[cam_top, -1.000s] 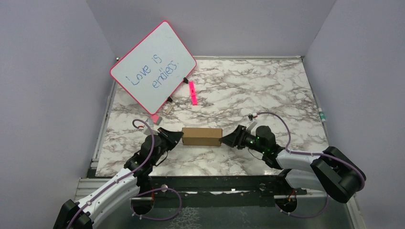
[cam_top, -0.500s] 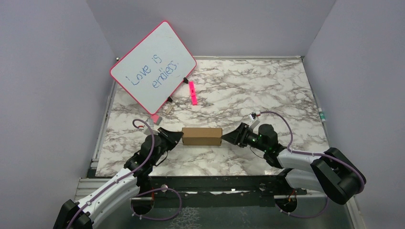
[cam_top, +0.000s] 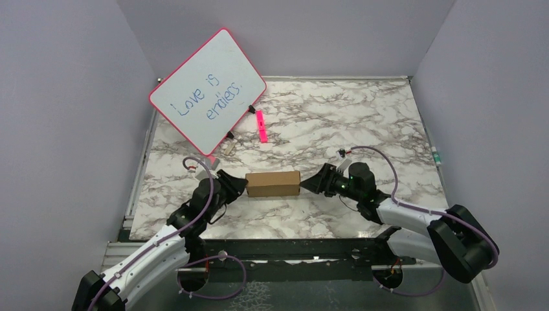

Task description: Fold the paper box

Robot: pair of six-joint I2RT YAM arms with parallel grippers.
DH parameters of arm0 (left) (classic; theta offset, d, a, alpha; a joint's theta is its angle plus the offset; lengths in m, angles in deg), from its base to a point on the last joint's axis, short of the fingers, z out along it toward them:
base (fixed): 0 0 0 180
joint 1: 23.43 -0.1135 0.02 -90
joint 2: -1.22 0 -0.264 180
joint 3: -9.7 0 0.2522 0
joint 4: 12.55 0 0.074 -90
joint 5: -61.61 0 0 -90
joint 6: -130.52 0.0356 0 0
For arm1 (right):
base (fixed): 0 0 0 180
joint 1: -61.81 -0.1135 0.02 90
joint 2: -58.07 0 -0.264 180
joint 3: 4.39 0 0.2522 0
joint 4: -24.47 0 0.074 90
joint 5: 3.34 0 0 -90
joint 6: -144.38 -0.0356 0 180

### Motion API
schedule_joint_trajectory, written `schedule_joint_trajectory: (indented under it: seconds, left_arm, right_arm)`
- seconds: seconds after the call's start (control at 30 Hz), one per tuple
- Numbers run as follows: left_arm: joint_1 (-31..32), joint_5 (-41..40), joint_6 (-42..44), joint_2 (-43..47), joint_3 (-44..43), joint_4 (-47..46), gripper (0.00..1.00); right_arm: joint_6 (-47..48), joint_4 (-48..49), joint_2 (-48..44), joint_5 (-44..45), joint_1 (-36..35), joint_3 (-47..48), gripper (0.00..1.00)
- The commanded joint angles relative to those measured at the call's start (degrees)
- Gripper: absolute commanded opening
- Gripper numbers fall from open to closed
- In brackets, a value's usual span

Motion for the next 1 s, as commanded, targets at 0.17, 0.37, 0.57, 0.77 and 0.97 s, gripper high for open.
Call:
schedule_joint_trajectory:
  seconds: [0.17, 0.37, 0.57, 0.77, 0.97]
  left_arm:
    - [-0.35, -4.4, 19.36, -2.36, -12.53, 16.13, 0.72]
    - [-0.35, 1.42, 29.75, -7.26, -21.44, 17.08, 0.99]
    - [-0.35, 4.64, 43.84, -12.74, -31.32, 23.12, 0.99]
    - [-0.35, 6.73, 54.77, -17.63, -37.19, 25.44, 0.99]
    - [-0.35, 15.08, 62.45, -25.61, -41.57, 26.91, 0.99]
  right_arm:
    - [13.94, -20.93, -10.6, 5.48, 0.34, 8.9, 0.8]
    - [20.39, -32.79, -17.82, 10.25, 0.34, 14.4, 0.85]
    - [25.48, -42.12, -25.6, 14.97, 0.34, 19.35, 0.86]
    - [30.82, -49.24, -31.18, 20.52, 0.33, 23.72, 0.88]
    - [32.39, -54.52, -37.05, 27.13, 0.33, 27.63, 0.96]
